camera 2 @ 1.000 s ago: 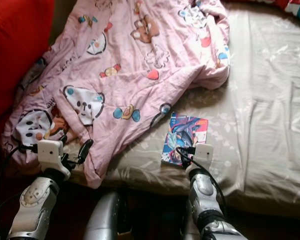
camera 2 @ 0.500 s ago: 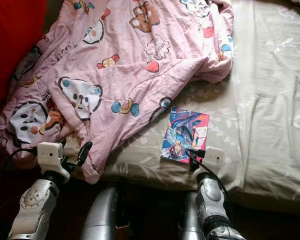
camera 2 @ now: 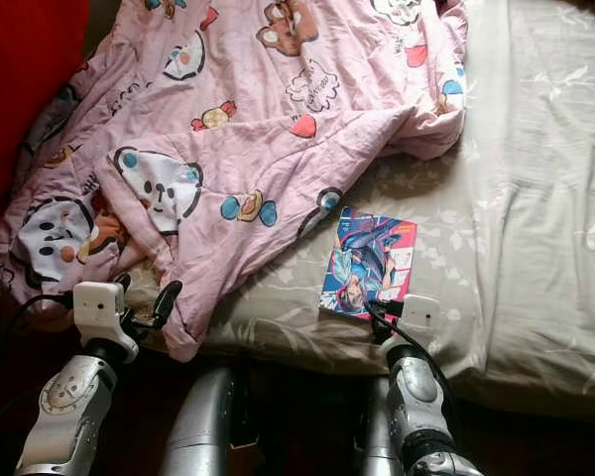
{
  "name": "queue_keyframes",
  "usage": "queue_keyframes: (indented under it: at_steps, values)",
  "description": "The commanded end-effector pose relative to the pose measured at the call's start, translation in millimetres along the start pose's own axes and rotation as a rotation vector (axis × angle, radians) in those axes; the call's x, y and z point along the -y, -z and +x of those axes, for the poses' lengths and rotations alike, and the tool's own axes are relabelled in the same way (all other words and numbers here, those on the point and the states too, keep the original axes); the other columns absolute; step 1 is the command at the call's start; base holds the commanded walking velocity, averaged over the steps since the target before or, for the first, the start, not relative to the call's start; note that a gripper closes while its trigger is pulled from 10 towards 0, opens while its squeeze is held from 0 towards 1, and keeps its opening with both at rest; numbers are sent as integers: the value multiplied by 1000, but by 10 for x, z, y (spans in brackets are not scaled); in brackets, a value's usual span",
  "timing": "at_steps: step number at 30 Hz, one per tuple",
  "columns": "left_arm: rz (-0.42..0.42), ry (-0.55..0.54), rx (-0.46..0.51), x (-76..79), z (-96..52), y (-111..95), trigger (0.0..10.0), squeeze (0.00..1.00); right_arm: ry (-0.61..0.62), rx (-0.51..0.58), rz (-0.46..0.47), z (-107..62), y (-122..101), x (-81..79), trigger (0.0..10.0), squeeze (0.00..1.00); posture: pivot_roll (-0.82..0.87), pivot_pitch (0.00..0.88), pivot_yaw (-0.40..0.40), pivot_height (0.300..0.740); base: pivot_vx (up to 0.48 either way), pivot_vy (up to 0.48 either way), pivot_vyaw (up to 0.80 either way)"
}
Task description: Clean up the room
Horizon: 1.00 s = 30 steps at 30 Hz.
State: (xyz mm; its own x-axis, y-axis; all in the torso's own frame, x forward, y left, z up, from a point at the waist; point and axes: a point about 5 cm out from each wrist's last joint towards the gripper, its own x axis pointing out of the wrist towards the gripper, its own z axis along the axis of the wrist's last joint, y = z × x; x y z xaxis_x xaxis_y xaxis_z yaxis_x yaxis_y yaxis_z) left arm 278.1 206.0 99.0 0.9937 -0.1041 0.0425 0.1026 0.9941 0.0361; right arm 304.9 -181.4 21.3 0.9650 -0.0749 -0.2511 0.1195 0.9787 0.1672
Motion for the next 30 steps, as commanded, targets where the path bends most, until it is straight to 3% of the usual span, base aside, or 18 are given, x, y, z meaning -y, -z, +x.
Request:
queue_keyframes:
  at_steps: [1,18,30]
  values:
    - [15,-24,-20,-91,-67,10,10000,0,14,-71,22,-76,178,12,10000,0,96,372,129,618,0,0,0]
    - [26,-17,-34,-125,-96,2,10000,0,48,-43,57,-129,224,16,10000,0,108,379,149,618,0,0,0]
    - [34,-5,-38,-123,-106,-11,10000,0,26,-109,72,-184,359,-18,10000,0,119,380,158,618,0,0,0]
